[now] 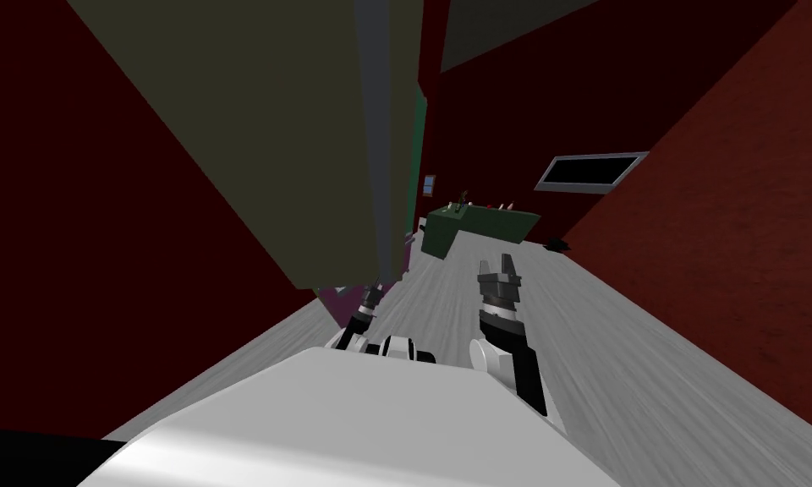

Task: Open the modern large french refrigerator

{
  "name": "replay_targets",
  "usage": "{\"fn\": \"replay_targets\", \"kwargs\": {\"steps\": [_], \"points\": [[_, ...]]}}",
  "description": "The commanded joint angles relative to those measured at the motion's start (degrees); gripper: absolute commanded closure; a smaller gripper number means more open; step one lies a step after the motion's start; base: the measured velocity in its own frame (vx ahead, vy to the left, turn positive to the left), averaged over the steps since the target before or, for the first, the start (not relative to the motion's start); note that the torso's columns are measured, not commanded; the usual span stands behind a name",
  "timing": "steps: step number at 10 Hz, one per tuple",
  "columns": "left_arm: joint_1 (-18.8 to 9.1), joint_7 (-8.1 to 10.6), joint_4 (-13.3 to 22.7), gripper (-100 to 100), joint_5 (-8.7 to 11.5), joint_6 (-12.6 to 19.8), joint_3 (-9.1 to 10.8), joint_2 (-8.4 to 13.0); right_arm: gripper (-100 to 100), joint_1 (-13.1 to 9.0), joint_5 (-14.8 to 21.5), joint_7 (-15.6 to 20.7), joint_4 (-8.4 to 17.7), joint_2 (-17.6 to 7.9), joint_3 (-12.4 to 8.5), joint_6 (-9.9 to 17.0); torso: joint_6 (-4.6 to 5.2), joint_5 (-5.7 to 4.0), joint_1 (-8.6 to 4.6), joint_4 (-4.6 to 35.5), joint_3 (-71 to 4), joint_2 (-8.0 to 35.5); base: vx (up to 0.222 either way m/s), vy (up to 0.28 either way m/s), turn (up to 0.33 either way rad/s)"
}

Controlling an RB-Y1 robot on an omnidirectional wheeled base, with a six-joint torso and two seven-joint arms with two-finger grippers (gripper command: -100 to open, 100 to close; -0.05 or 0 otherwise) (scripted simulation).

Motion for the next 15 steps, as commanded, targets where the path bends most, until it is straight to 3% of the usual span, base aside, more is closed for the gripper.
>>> {"fn": "replay_targets", "kwargs": {"steps": [1,2,5,6,15], "points": [[0.5,1.60,-1.5,100,-0.7,-0.5,-2.03,1.3,0,0.0,0.0,0.0,0.0,0.0,0.0,0.0,-0.16,-0.01,-0.02,0.0,0.1,0.1,-0.141,0.090,-0.087],[0.9,3.21,-2.7,100,-1.5,-0.9,-4.09,2.8,0,0.0,0.0,0.0,0.0,0.0,0.0,0.0,-0.32,-0.10,-0.22,0.1,0.1,0.1,-0.175,0.132,-0.122],[1.5,5.63,-4.3,100,-2.6,-1.4,-7.18,5.1,0,0.0,0.0,0.0,0.0,0.0,0.0,0.0,-0.06,-0.09,-0.28,0.2,0.2,0.3,-0.191,0.149,-0.154],[1.1,5.37,-5.7,-100,-2.0,1.9,-6.04,5.0,0,0.0,0.0,0.0,0.0,0.0,0.0,0.0,-0.02,-0.12,-0.40,0.2,0.1,0.2,-0.113,0.068,0.012],[-2.3,6.68,-13.4,-100,-0.9,12.3,-4.71,5.8,0,0.0,0.0,0.0,0.0,0.0,0.0,0.0,-0.17,-0.06,-0.11,0.5,0.3,0.6,-0.030,-0.003,0.020]]}}
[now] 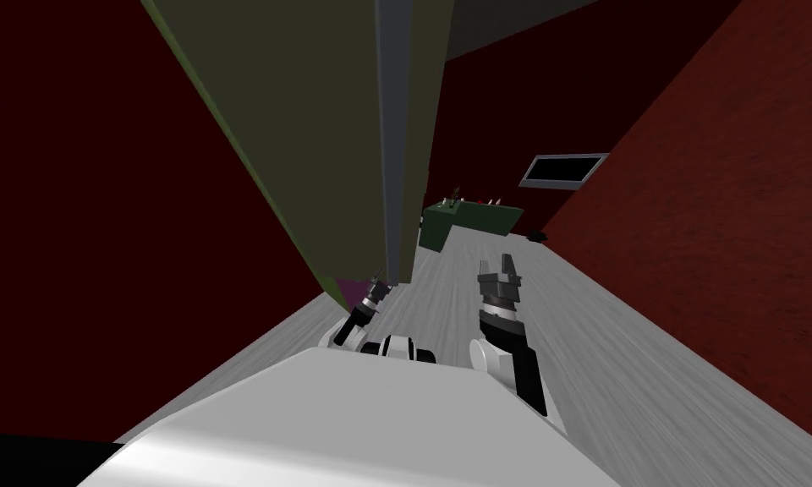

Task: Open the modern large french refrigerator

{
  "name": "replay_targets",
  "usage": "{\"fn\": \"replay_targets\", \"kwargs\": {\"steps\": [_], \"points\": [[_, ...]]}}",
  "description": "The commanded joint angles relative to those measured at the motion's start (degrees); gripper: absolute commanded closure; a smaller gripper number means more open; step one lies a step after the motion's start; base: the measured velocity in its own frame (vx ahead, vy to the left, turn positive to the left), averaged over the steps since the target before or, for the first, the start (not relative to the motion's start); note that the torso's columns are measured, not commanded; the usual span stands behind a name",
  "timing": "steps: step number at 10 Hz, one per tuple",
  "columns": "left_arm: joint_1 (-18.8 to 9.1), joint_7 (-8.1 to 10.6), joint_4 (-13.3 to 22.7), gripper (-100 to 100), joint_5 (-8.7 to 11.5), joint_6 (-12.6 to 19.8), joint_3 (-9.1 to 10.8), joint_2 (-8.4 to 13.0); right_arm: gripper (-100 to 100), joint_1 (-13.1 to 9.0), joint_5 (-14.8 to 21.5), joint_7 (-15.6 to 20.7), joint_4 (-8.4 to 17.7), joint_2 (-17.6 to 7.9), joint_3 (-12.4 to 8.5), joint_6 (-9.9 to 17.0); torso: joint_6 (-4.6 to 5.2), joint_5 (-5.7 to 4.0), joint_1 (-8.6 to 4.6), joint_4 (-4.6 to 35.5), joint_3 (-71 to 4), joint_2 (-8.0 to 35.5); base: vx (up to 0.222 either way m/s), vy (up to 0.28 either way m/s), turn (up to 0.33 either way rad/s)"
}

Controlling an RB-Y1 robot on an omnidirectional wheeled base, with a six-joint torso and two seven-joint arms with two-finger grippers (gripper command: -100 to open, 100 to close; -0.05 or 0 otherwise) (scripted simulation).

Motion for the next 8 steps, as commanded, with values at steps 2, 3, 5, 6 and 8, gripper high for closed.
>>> {"fn": "replay_targets", "kwargs": {"steps": [2,3,5,6,8], "points": [[-0.3,-0.18,-1.0,-100,0.0,2.1,0.06,-0.3,0,0.0,0.0,0.0,0.0,0.0,0.0,0.0,0.06,-0.02,-0.08,0.1,0.0,0.1,-0.013,0.008,0.010],[-0.2,-0.30,-0.8,0,0.0,2.4,0.01,-0.3,0,0.0,0.0,0.0,0.0,0.0,0.0,0.0,0.02,-0.01,-0.07,-0.1,0.0,-0.1,0.000,0.000,0.000],[0.1,-0.34,-0.4,0,-0.1,2.7,0.01,-0.2,0,0.0,0.0,0.0,0.0,0.0,0.0,0.0,0.01,0.04,0.02,-0.4,-0.3,-0.5,0.000,0.000,0.000],[0.2,-0.35,-0.3,0,-0.1,2.8,0.01,-0.2,0,0.0,0.0,0.0,0.0,0.0,0.0,0.0,0.01,0.05,0.04,-0.5,-0.3,-0.7,0.000,0.000,0.000],[0.3,-0.36,-0.3,0,-0.1,2.9,0.01,-0.1,0,0.0,0.0,0.0,0.0,0.0,0.0,0.0,-0.01,0.07,0.07,-0.6,-0.4,-0.8,0.000,0.000,0.000]]}}
